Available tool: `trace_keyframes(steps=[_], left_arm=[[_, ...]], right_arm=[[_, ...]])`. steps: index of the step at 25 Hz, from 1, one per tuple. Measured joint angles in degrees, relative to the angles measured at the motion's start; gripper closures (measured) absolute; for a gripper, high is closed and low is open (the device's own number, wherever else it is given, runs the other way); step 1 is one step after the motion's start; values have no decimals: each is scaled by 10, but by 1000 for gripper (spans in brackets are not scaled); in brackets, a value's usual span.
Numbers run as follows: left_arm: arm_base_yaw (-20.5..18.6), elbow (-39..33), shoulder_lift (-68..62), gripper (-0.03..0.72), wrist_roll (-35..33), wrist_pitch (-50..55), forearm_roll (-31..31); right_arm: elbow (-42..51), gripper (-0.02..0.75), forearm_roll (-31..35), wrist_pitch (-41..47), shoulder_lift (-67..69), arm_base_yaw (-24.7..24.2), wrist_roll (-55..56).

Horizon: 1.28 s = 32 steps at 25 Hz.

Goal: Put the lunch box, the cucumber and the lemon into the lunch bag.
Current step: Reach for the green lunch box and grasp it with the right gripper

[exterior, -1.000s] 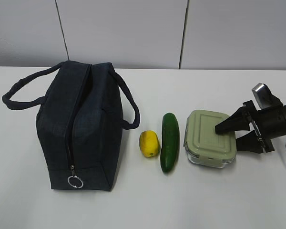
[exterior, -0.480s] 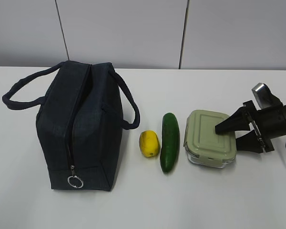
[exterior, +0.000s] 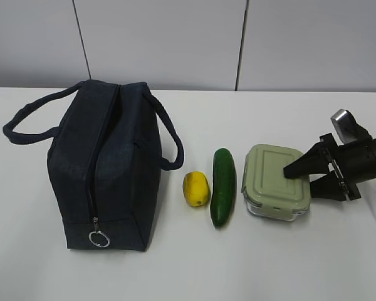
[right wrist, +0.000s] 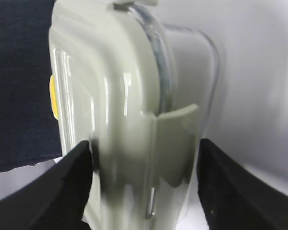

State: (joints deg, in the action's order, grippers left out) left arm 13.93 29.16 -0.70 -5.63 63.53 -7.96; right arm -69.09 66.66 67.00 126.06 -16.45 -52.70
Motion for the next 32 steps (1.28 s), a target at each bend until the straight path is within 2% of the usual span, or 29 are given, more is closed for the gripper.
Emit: trace_keyframes(steps=[14,32], left_arm=[[0,0,0,450,0,0,0],[0,0,0,450,0,0,0]], right_arm=[[0,274,0,0,0,0,-12],[0,279,-4,1,0,0,-15]])
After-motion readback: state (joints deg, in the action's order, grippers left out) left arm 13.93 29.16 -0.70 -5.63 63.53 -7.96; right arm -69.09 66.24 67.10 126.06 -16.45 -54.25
